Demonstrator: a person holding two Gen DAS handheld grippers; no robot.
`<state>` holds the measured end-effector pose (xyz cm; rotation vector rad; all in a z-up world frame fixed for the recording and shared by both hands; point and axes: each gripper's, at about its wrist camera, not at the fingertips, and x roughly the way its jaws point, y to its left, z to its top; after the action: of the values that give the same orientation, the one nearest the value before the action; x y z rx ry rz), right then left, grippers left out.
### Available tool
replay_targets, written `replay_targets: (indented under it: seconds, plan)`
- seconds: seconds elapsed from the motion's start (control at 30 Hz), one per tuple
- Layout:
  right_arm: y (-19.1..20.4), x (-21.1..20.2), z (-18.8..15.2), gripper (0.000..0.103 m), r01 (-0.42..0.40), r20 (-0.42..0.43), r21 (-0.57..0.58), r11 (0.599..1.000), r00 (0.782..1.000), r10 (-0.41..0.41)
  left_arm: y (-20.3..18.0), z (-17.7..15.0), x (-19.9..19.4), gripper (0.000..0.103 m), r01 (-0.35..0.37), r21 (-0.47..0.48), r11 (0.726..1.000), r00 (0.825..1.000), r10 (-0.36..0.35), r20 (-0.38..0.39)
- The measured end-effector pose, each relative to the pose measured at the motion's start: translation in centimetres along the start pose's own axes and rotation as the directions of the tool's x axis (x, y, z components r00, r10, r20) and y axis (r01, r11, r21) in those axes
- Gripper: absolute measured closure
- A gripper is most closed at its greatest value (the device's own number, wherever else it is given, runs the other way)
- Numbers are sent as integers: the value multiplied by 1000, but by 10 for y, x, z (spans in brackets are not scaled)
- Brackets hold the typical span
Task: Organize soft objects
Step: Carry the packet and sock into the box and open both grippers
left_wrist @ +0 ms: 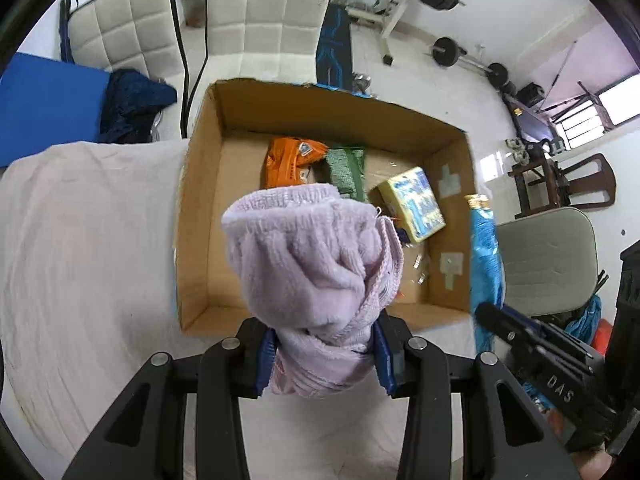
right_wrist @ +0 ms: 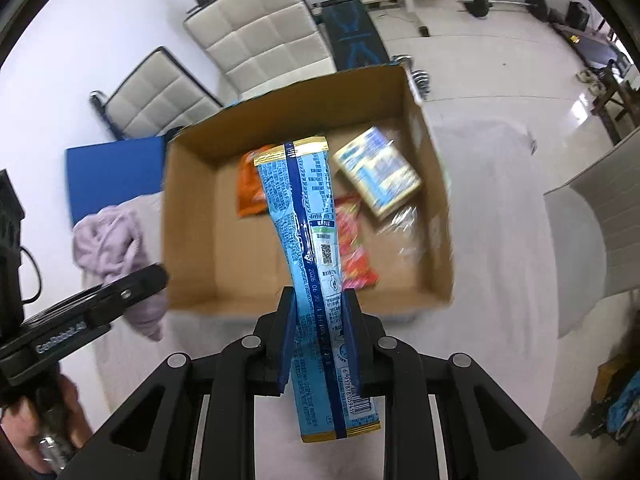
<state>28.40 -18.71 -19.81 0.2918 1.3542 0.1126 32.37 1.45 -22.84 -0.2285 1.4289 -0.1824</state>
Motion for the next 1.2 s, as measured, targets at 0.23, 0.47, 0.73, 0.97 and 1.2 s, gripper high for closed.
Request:
replay_targets:
  seconds: [0.23, 0.47, 0.73, 0.97, 1.2]
  plan:
    - [-6, 47, 40, 79, -10, -61, 66, 998, 998, 14, 24, 34, 49, 65, 17, -79, 997, 991, -27, -132]
    - [12, 99, 50, 79, -41, -120, 97, 994, 991, 52, 42, 49, 94, 65, 20, -159, 987, 971, -57, -232]
    - [23, 149, 51, 79, -37, -175, 102, 994, 983, 54, 51, 53, 122, 64, 7, -175, 985, 951, -60, -302]
    - [30, 177, 50, 77, -20, -225, 46, 999, 974, 30, 56, 46, 133, 60, -50, -170, 984, 941, -11, -339]
    - [40, 189, 53, 59, 7, -271, -10, 1000, 963, -10, 57, 42, 121, 37, -77, -157, 985, 950, 24, -312]
